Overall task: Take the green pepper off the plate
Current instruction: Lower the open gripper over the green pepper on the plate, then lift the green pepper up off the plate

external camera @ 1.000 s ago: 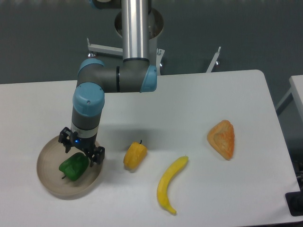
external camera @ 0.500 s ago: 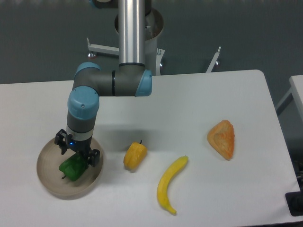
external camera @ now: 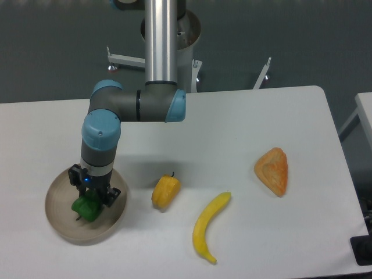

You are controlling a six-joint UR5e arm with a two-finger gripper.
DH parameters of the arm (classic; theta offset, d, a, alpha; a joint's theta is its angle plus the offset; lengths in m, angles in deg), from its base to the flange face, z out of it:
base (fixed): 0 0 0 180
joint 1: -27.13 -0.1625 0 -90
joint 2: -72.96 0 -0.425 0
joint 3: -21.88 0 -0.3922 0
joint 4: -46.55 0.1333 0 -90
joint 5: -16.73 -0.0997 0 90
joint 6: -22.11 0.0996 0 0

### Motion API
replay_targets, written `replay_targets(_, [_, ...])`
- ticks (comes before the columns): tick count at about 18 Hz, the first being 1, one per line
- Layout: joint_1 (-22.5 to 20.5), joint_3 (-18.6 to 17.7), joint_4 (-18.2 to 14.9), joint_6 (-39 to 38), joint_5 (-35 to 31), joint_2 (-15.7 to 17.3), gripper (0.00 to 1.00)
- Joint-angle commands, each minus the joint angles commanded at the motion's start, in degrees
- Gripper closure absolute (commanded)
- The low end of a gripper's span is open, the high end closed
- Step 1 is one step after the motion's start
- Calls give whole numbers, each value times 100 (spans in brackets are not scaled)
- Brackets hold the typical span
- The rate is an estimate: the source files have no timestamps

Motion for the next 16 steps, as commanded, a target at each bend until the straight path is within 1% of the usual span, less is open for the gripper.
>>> replay_targets(5, [-61,96,-26,140,9,79,67])
replay_targets(7, [-210,158,-123,245,0,245,68])
replay_targets(8, [-315,176,-201,420,0,333,68])
replay_targets(13, [-930,325,-860,1422,-18,562,68])
replay_targets(16, [-1344,308,-1028,2064,-35,642,68])
